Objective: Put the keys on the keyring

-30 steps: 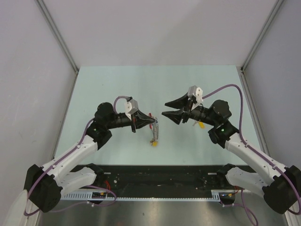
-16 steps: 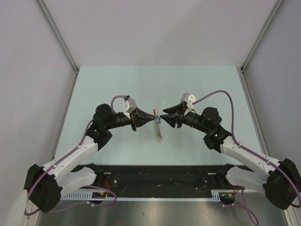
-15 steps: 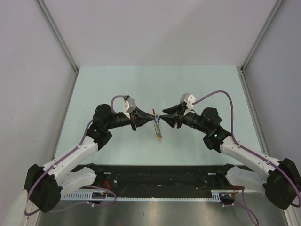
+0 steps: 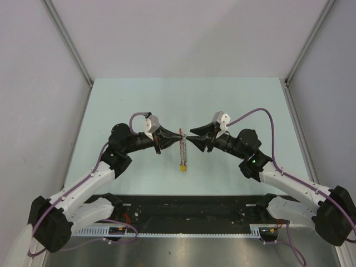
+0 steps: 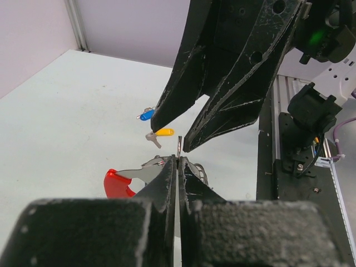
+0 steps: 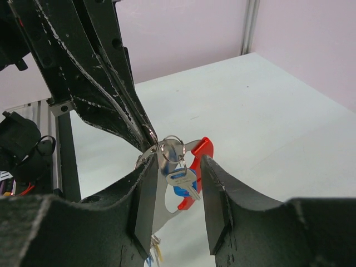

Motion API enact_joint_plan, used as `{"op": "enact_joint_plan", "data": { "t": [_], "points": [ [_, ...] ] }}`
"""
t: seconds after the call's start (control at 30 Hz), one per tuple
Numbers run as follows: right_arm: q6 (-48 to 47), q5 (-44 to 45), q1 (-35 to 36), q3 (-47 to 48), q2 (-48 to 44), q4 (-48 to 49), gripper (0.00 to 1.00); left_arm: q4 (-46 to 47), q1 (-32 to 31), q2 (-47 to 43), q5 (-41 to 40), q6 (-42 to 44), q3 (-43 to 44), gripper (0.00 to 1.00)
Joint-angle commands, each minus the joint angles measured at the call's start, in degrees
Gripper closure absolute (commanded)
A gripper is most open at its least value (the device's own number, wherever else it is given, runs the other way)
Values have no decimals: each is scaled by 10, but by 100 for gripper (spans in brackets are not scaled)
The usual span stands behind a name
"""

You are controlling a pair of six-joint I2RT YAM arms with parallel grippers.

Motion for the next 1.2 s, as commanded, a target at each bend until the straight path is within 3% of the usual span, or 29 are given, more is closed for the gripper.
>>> {"op": "enact_joint_plan", "data": {
  "t": [0.0,0.67,0.93,1.17],
  "points": [
    [-5,10,10,-2,-2,50,59,25,-3,-15,0,1,2,100],
    [-34,25,25,0,17,65,60,-12,-10,-26,-13,28,14,99],
    [-71,69,47,2,19,50,61,-34,-16,-29,-18,43,21,99],
    [-98,98,63,7,25,40,68,-41,-23,-33,-24,48,23,100]
  ]
}}
